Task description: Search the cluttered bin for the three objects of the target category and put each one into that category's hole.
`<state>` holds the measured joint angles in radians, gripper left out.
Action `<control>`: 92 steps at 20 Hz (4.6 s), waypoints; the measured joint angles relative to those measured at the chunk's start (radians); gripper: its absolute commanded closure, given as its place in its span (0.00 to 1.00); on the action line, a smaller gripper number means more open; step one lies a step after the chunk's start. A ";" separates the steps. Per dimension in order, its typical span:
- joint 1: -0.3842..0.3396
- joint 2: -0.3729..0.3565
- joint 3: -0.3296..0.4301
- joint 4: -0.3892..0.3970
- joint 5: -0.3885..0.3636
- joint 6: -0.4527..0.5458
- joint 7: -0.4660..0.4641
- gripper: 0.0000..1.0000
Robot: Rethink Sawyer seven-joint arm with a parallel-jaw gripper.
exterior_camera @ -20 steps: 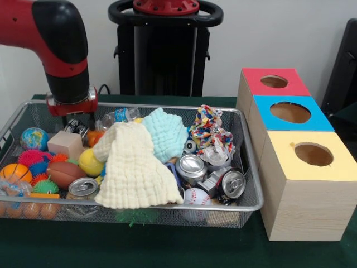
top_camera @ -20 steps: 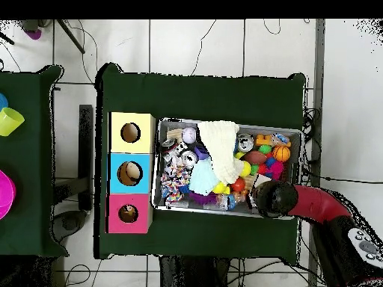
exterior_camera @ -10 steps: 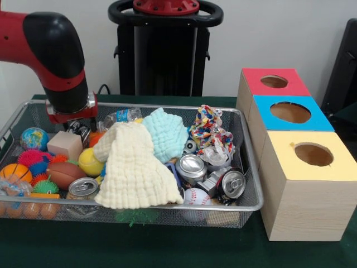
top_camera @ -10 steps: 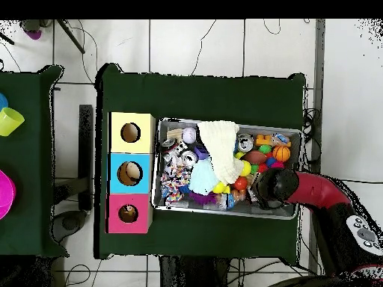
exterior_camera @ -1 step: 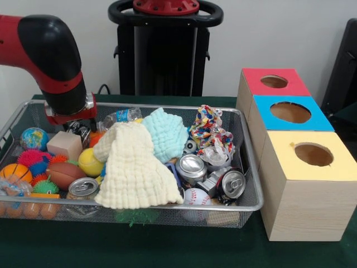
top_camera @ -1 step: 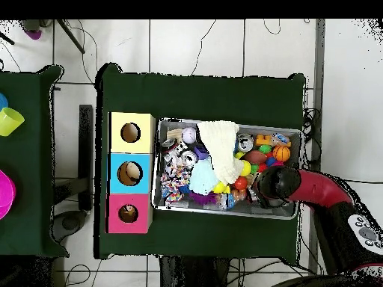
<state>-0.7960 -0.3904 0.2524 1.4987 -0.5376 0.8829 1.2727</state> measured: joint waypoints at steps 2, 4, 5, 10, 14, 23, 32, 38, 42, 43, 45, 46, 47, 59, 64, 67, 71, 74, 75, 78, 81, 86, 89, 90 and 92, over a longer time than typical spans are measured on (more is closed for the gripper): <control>0.001 -0.001 0.000 0.000 -0.001 0.001 0.000 0.00; 0.005 -0.003 0.000 0.000 -0.002 0.001 0.000 0.00; 0.006 -0.004 0.000 0.000 -0.002 0.001 0.000 0.00; 0.022 -0.026 0.000 0.007 -0.004 0.000 0.000 0.00; 0.032 -0.070 0.001 0.031 -0.003 -0.001 0.000 0.00; 0.042 -0.153 0.001 0.055 -0.003 -0.001 0.000 0.00; 0.046 -0.179 0.002 0.056 -0.003 -0.018 0.000 0.00; 0.049 -0.178 0.003 0.056 -0.003 -0.022 0.000 0.00; 0.049 -0.177 0.005 0.056 -0.003 -0.025 0.000 0.00; 0.049 -0.176 0.005 0.056 -0.003 -0.028 0.000 0.00; 0.049 -0.172 0.005 0.054 -0.003 -0.035 0.000 0.00; 0.049 -0.169 0.006 0.054 -0.003 -0.039 0.000 0.00; 0.049 -0.163 0.006 0.053 -0.003 -0.045 0.000 0.00; -0.001 -0.039 0.041 0.023 -0.004 -0.173 0.000 0.00; -0.016 0.002 0.041 0.016 -0.004 -0.212 0.000 0.00; -0.026 0.021 0.043 0.015 -0.001 -0.237 0.000 0.00; -0.028 0.019 0.044 0.015 -0.002 -0.239 0.000 0.00; -0.028 0.019 0.044 0.015 -0.002 -0.239 0.000 0.00; -0.028 0.019 0.044 0.015 -0.002 -0.239 0.000 0.00; -0.027 0.011 0.044 0.020 -0.003 -0.239 0.000 0.00; -0.024 -0.008 0.044 0.030 -0.004 -0.240 0.000 0.00; -0.013 -0.077 0.044 0.061 -0.004 -0.240 0.000 0.00; -0.015 -0.103 0.044 0.079 -0.004 -0.249 0.000 0.00; -0.017 -0.104 0.044 0.082 -0.004 -0.254 0.000 0.00; -0.024 -0.104 0.044 0.090 -0.006 -0.274 0.000 0.00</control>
<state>-0.8202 -0.4945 0.2968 1.5884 -0.5439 0.6090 1.2727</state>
